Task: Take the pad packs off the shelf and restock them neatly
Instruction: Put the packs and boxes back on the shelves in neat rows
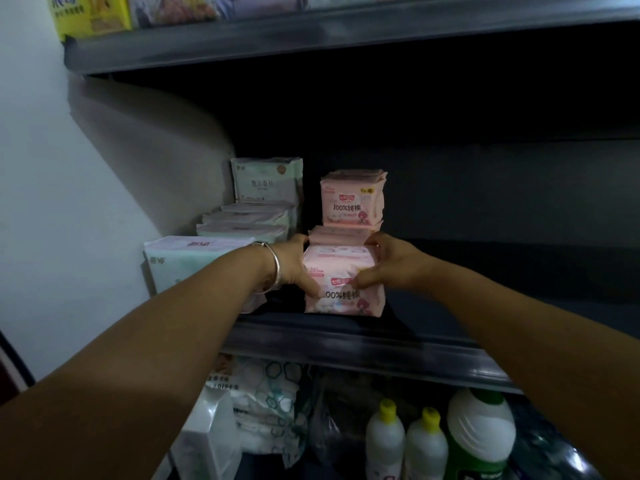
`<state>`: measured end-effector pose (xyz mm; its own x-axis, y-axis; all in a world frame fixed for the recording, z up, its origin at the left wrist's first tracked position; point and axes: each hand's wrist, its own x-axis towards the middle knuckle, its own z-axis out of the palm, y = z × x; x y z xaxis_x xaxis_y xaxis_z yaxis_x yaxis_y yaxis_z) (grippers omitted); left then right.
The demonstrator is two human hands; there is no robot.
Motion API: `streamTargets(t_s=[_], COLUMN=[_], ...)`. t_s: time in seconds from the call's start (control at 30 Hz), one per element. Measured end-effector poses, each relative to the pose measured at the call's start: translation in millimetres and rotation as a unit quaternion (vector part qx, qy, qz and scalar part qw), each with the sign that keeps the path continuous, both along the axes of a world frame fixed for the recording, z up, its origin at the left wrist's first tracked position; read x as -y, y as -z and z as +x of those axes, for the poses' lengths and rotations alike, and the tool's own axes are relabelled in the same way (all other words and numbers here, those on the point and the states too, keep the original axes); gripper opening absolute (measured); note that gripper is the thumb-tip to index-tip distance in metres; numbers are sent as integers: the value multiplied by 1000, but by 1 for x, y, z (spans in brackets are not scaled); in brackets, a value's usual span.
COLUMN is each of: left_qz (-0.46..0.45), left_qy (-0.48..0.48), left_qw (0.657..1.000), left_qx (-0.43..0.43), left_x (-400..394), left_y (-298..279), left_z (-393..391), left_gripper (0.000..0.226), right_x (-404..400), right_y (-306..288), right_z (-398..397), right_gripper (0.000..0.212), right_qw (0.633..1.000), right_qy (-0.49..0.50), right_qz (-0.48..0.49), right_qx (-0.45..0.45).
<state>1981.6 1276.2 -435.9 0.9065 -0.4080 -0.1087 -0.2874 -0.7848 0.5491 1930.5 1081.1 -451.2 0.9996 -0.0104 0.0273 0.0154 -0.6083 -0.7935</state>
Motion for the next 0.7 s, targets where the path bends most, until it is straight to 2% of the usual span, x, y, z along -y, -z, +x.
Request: streamTargets(t_s=[0.1, 0.2, 0.27, 0.33, 0.37, 0.5, 0.6, 0.7], left_qz=[21, 56, 71, 77, 81, 100, 102, 95], left_qy=[-3, -16, -37, -61, -72, -124, -121, -63], left_qw=[1000, 998, 996, 994, 992, 977, 972, 984], left_qx=[-3, 10, 26, 51, 65, 144, 176, 139], left_x=[-3, -4, -3, -1, 0, 6, 22, 45], left_y=[5, 11, 9, 11, 13, 30, 54, 95], left_z=[2, 2, -12, -23, -28, -62, -105, -155], left_gripper=[133, 117, 92, 72, 70, 86, 80, 68], right_x=[7, 6, 3, 3, 5, 14, 27, 45], right_y=[-2, 0, 1, 1, 2, 20, 48, 90], right_z=[-7, -14, -23, -38, -47, -105, -157, -208], right_gripper=[78, 97, 99, 90, 85, 56, 41, 39], right_qw=[1000, 1000, 999, 994, 987, 942, 932, 937], right_qy=[2, -2, 13, 40, 58, 93, 62, 33], right_qz=[3, -10, -29, -86, -115, -207, -238, -268], right_qx=[-16, -21, 7, 60, 94, 249, 266, 220])
